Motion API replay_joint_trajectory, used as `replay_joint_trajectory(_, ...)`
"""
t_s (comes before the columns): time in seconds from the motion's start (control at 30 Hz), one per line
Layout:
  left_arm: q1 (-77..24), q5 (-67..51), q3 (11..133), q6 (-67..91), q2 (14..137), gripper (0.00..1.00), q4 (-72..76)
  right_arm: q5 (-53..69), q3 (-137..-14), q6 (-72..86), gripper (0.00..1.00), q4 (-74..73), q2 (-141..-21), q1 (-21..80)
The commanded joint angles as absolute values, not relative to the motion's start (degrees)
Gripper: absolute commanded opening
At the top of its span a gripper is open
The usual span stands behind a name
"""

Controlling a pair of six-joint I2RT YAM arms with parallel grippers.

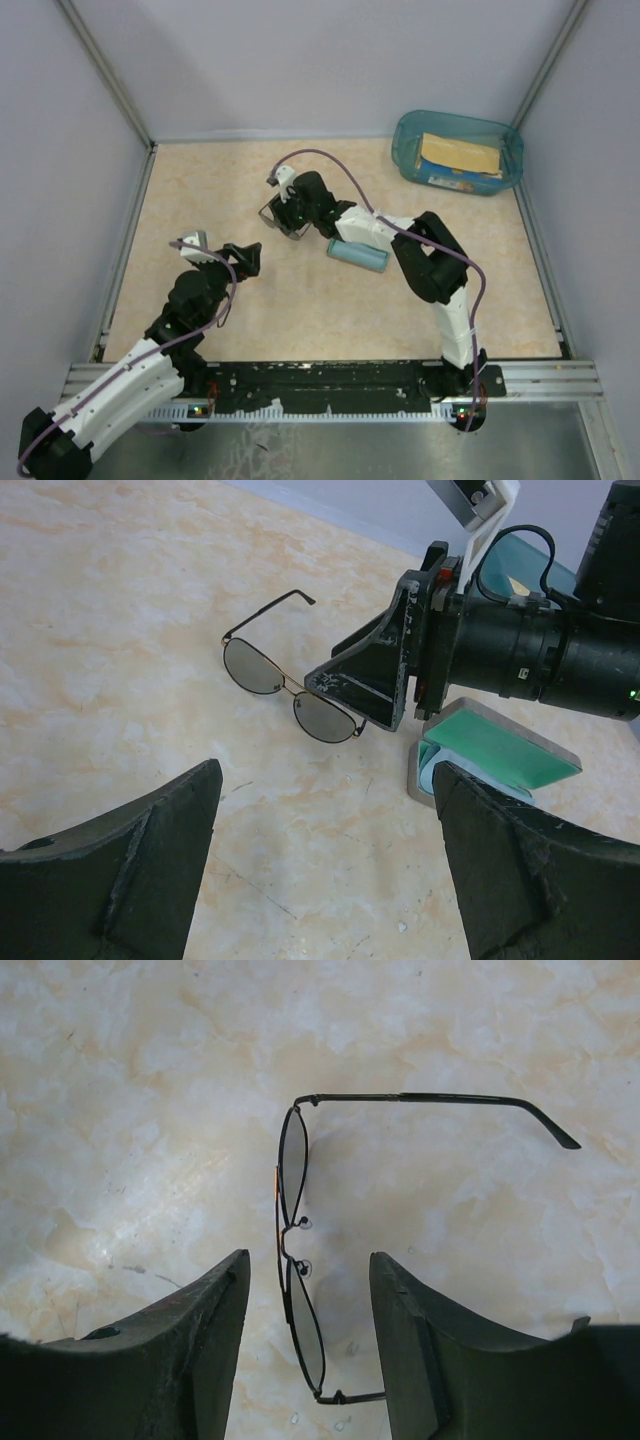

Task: Organize the sunglasses
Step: Pick up the sunglasses from the center of the board.

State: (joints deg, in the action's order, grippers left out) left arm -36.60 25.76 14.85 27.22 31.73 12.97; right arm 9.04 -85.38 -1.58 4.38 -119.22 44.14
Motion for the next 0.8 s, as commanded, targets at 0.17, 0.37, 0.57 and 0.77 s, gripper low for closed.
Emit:
replay_joint_trajectory(0.17,-36.3,26.9,14.1,26.8,30.6,0.92,12.6,11.3,-92.3,-3.4,0.50,3.1,-123.1,45.1)
replay_joint_trajectory(0.37,-36.3,27.2,14.2,26.6,30.3,0.92,12.2,11.5,-93.7,-3.6,0.49,2.6,-124.6,45.3)
replay_joint_trajectory(0.57,-36.2,27.2,14.1,26.6,30.2,0.92,12.2,11.5,-94.6,-3.8,0.47,1.9,-125.6,45.4)
replay_joint_trajectory(0.77,-36.2,27.4,14.0,26.6,30.0,0.92,12.0,11.3,-94.8,-3.8,0.42,1.9,-126.1,45.5)
